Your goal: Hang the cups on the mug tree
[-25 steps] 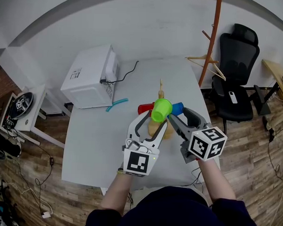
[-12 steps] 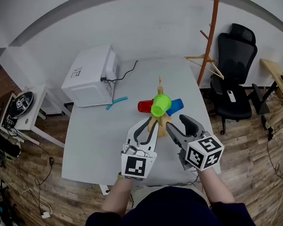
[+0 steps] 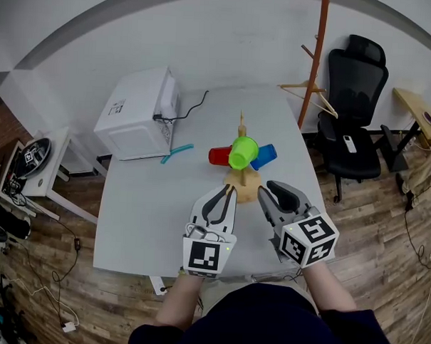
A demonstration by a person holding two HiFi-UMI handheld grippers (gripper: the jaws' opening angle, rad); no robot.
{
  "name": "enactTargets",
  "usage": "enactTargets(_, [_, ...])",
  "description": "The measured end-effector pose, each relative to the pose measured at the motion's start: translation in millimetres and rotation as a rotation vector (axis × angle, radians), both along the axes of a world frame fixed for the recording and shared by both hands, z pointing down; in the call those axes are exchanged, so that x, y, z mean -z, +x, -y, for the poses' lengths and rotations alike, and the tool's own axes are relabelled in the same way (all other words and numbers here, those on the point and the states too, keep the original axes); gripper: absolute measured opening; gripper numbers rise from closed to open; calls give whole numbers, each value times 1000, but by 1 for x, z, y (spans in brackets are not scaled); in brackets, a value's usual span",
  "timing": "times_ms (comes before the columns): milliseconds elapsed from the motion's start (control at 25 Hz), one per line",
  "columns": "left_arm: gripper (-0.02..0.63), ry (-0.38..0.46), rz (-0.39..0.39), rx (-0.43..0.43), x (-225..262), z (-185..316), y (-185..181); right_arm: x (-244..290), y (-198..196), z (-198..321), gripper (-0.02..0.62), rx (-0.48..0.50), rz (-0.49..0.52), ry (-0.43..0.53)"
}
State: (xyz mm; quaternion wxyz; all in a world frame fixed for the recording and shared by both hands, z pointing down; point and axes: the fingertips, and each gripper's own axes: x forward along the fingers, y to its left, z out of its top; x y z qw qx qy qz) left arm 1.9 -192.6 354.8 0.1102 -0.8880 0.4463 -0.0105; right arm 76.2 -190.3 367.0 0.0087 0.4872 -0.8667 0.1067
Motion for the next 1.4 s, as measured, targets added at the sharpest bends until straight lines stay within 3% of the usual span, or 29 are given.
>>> enactTargets(160, [32, -33, -29, 4, -2, -12, 0, -2, 1, -11, 72, -15, -7, 6])
enactTargets(720, [20, -118, 14, -4, -45, -42, 1, -21, 14, -44, 43, -61, -103, 33])
enactTargets(1400, [20, -182, 10, -33, -71, -71, 4, -50, 28, -68, 34, -98, -72, 11])
